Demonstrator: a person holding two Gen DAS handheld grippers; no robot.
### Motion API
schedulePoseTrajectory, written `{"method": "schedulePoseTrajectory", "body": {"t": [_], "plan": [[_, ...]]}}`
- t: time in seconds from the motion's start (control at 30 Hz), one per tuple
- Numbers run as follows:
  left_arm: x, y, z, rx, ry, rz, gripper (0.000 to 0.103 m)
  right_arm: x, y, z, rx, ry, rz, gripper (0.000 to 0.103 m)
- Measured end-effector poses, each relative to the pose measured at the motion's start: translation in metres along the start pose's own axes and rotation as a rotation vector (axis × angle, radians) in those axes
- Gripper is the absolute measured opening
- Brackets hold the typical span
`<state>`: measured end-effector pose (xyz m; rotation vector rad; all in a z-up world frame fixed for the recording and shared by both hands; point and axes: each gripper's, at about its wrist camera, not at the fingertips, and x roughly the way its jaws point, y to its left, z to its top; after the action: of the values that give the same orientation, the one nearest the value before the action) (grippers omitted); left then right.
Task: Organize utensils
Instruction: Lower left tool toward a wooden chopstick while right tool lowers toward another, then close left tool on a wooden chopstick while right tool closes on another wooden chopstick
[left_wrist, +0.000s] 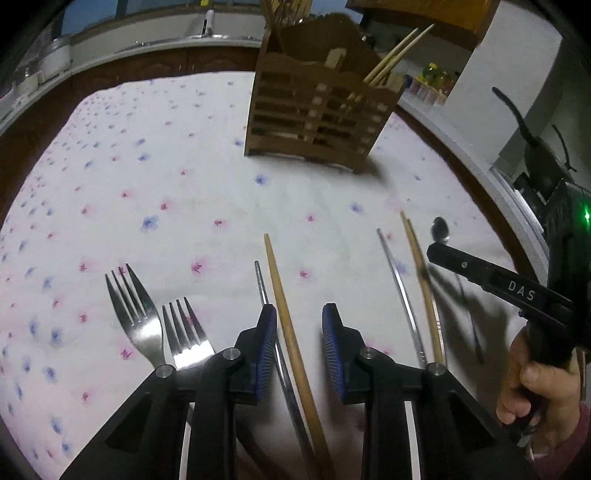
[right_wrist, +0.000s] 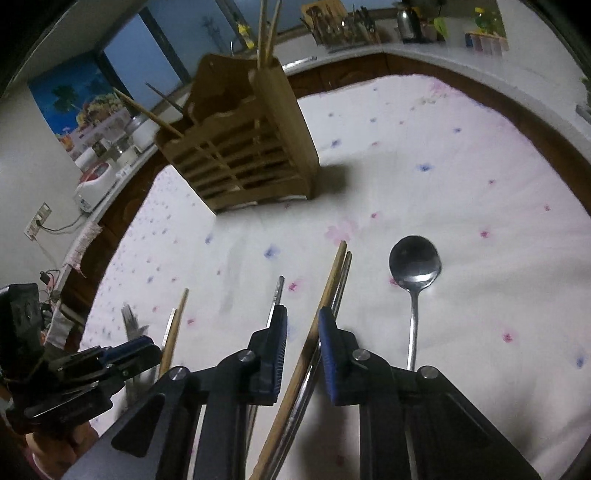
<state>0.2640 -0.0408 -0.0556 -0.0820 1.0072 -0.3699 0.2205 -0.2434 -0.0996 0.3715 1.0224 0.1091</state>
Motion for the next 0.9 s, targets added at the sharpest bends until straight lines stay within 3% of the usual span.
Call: {"method": "schedulePoseTrajectory", "body": {"t": [0.2,0.57,0.77,0.9], "plan": [[0.021,0.004,0.005,-0.012,0.035,0.006,0.025,0.008,0.004,0.005,-0.01,0.006,0.008,0.017],[0.026,0.008,0.013,-0.019,0.048,-0.014,0.025,0.016,0.007,0.016,-0.031,0.023,-0.004,0.017],[0.014,0.009,0.019,-0.026,0.01,-0.034,0.025,0.016,0.008,0.02,-0.024,0.017,0.016,0.017],[0.017,0.007,0.025,-0.016,0.007,-0.028,0.025,0.024,0.006,0.022,-0.022,0.041,-0.023,0.016]]}}
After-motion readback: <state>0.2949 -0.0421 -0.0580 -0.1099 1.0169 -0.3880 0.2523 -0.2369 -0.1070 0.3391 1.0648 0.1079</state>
